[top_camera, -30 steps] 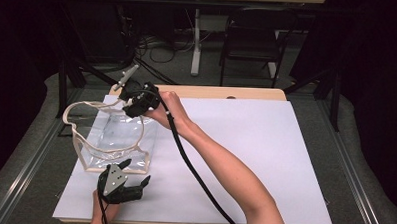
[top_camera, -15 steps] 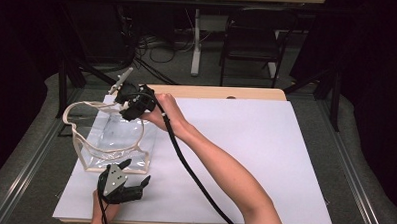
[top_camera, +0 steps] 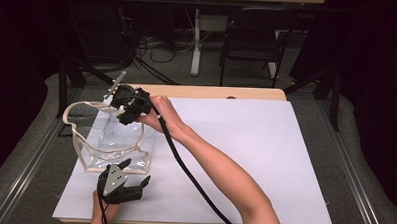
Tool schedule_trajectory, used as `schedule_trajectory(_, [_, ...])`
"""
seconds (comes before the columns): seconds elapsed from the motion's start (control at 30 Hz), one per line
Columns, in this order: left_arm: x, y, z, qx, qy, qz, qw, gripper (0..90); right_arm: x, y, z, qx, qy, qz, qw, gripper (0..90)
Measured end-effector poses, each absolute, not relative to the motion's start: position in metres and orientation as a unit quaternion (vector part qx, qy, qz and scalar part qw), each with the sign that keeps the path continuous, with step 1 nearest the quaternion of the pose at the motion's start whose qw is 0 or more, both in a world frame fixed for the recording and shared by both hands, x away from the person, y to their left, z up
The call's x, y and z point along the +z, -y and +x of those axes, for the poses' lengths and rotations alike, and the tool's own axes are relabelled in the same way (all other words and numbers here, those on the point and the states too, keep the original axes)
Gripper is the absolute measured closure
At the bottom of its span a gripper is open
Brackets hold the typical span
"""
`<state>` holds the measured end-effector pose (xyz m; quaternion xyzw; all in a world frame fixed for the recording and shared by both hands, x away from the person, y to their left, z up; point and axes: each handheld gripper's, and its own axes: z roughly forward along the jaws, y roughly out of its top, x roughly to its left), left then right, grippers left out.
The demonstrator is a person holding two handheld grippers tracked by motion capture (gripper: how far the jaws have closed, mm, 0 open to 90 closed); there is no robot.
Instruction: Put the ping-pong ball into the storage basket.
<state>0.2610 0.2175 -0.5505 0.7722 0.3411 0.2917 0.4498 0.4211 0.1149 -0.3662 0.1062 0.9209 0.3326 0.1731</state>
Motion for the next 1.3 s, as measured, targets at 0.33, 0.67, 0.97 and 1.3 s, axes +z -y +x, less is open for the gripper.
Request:
schedule_trajectory(0.33, [-0.55, -0.217, 0.261, 0.292, -0.341, 0.773, 0.448, 16.1, -0.37, -0.12, 0.42, 0.32, -0.927, 0.101, 0.167, 50.8])
schedule_trajectory(0.67, [-0.551, -0.218, 0.261, 0.292, -0.341, 0.772, 0.45, 16.1, -0.376, -0.126, 0.419, 0.299, -0.936, 0.094, 0.159, 50.8])
schedule_trajectory(0.97, [-0.55, -0.218, 0.261, 0.293, -0.341, 0.772, 0.45, 16.1, -0.381, -0.128, 0.419, 0.285, -0.941, 0.094, 0.155, 50.7])
schedule_trajectory(1.3, [-0.551, -0.217, 0.262, 0.291, -0.341, 0.772, 0.451, 16.1, -0.385, -0.13, 0.42, 0.273, -0.946, 0.09, 0.153, 50.6])
